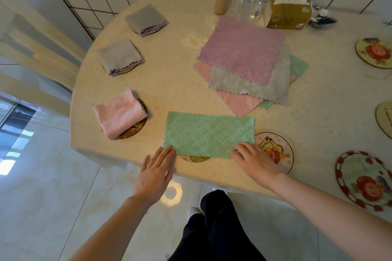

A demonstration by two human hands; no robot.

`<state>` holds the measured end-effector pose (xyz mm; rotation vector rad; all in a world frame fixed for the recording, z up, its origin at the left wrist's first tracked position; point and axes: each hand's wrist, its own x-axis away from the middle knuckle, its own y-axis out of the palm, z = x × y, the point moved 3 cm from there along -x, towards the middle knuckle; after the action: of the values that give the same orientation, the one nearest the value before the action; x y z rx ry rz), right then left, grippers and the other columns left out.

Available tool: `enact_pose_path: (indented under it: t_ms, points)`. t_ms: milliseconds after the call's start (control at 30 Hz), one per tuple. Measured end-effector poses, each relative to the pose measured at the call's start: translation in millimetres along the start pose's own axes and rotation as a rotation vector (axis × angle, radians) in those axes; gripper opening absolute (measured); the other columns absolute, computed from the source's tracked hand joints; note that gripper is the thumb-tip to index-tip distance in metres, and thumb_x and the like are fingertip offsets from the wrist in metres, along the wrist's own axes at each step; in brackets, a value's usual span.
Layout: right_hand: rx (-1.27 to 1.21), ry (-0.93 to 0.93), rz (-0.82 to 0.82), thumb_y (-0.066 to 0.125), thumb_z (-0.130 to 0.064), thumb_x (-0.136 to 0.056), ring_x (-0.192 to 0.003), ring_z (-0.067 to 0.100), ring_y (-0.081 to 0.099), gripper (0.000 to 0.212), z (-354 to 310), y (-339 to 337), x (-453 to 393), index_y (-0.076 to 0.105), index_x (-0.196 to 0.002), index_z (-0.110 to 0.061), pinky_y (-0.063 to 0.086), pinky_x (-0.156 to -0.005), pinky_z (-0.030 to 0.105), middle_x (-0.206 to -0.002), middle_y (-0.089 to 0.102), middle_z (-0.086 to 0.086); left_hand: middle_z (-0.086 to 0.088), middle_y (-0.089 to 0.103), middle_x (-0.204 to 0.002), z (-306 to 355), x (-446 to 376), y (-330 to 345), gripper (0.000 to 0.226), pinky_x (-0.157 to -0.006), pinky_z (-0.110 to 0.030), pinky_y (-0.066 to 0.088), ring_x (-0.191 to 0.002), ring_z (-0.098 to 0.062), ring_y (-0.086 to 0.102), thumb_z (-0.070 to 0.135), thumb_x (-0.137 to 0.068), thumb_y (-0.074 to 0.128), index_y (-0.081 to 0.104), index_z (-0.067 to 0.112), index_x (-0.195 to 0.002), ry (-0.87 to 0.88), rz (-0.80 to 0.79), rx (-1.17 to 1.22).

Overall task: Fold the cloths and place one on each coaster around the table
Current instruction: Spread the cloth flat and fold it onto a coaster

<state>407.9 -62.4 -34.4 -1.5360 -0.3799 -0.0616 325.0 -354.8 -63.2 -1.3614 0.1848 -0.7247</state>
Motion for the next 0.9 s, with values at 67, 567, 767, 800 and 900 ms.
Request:
enact_pose_path:
  t_ms: [67, 567, 767, 800, 900]
  points:
    - [0.003, 0.008, -0.021, 0.075, 0.013, -0.037, -0.109, 0.031, 0.052, 0.079, 0, 2, -3, 0.053, -0.109, -0.008, 0.05, -0.082, 0.04, -0.118, 0.054, 0.012, 0.015, 0.023, -0.155, 4, -2, -3, 0.056, -0.116, -0.042, 0.015, -0.145, -0.016, 0.018, 0.05, -0.094, 0.021, 0.027, 0.033, -0.147, -0.017, 0.04, -0.039]
    - [0.166, -0.181, 0.098, 0.051, 0.003, -0.06, -0.093, 0.029, 0.058, 0.051, 20, -10, -8, 0.059, -0.109, -0.008, 0.051, -0.065, 0.038, -0.104, 0.061, 0.011, -0.002, 0.052, -0.139, 126, -40, 1, 0.055, -0.105, -0.049, 0.039, -0.13, -0.03, 0.046, 0.032, -0.083, 0.033, 0.053, 0.021, -0.133, 0.161, 0.08, -0.041]
    - [0.148, -0.192, 0.144, 0.055, 0.001, -0.066, -0.094, 0.029, 0.061, 0.043, 19, -8, 3, 0.063, -0.108, -0.007, 0.053, -0.069, 0.038, -0.104, 0.064, 0.01, -0.007, 0.041, -0.148, 128, -38, 19, 0.056, -0.105, -0.056, 0.037, -0.136, -0.038, 0.035, 0.04, -0.088, 0.031, 0.041, 0.024, -0.14, 0.183, 0.032, -0.085]
    - [0.143, -0.191, 0.157, 0.06, 0.003, -0.068, -0.091, 0.028, 0.061, 0.037, 19, -7, 2, 0.064, -0.103, -0.008, 0.053, -0.07, 0.037, -0.1, 0.065, 0.008, -0.007, 0.038, -0.15, 127, -38, 20, 0.055, -0.106, -0.056, 0.035, -0.137, -0.038, 0.033, 0.041, -0.089, 0.029, 0.037, 0.026, -0.141, 0.195, 0.027, -0.092]
    - [0.121, -0.235, 0.23, 0.066, 0.001, -0.072, -0.079, 0.024, 0.058, 0.021, 15, -16, 1, 0.064, -0.089, -0.013, 0.049, -0.077, 0.036, -0.085, 0.064, 0.002, -0.006, 0.027, -0.155, 124, -39, 16, 0.056, -0.111, -0.056, 0.027, -0.142, -0.037, 0.021, 0.042, -0.09, 0.029, 0.028, 0.027, -0.144, 0.204, -0.019, -0.062]
